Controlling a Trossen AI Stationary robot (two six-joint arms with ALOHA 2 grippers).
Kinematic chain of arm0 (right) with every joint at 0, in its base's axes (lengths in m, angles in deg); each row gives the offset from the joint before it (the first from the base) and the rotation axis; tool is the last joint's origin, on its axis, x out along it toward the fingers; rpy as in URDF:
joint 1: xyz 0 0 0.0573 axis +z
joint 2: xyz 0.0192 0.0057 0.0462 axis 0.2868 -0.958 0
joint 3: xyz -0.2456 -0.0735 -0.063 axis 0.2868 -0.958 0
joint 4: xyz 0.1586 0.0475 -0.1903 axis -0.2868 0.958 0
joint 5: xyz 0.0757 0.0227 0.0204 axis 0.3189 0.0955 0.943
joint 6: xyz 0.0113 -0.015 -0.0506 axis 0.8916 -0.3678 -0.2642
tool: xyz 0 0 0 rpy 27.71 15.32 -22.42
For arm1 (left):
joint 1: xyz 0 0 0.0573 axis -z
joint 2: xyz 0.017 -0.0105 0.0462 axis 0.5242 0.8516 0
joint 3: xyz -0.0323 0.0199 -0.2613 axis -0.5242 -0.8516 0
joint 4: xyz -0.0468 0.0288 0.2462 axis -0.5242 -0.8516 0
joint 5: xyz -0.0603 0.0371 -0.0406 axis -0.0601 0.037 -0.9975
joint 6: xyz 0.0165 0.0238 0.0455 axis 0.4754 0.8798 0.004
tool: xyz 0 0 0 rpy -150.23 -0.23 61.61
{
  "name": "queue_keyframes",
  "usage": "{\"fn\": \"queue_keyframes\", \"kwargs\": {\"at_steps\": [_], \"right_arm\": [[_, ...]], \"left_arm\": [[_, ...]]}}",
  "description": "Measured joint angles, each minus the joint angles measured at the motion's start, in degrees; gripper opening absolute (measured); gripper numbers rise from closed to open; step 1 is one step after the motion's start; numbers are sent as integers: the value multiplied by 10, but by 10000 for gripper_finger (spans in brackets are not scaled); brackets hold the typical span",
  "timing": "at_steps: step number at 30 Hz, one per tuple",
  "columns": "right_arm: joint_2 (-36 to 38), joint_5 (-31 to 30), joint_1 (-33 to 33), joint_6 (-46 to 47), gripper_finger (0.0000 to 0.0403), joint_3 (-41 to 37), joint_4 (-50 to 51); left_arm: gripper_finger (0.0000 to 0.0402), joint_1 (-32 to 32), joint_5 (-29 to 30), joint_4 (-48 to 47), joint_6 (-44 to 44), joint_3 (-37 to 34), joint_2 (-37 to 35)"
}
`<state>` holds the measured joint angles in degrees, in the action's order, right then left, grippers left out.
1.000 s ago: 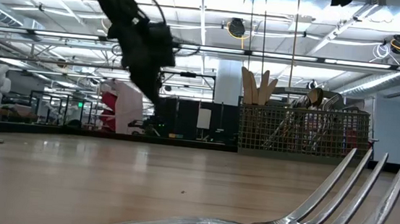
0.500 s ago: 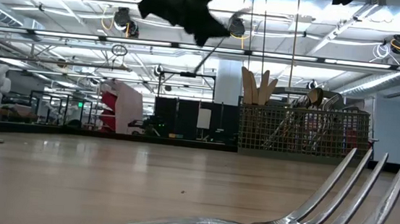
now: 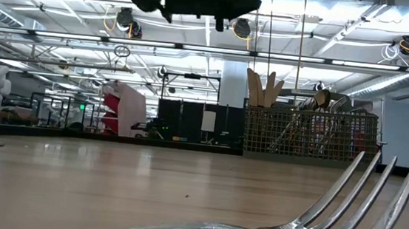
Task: Sort silverware
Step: Put the silver spoon into the silverware basket
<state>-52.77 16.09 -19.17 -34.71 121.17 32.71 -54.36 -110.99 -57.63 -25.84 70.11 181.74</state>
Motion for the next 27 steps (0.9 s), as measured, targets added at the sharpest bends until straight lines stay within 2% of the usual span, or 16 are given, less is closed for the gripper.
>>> {"fn": "queue_keyframes", "kwargs": {"at_steps": [5,9,15,18,22,27], "right_arm": [[3,-13,0,-17,151,0,-7],[10,-45,0,-19,151,0,6],[30,-47,0,-47,151,0,39],[40,-68,0,-53,151,0,62],[45,-72,0,-54,151,0,65],[46,-72,0,-67,151,0,65]], "left_arm": [[14,-1,6,79,-68,65,75],[14,-1,6,75,-114,168,154],[14,3,7,73,-115,342,283],[14,7,8,71,-104,415,343],[13,10,52,67,-68,486,410],[13,15,108,57,-68,555,477]]}}
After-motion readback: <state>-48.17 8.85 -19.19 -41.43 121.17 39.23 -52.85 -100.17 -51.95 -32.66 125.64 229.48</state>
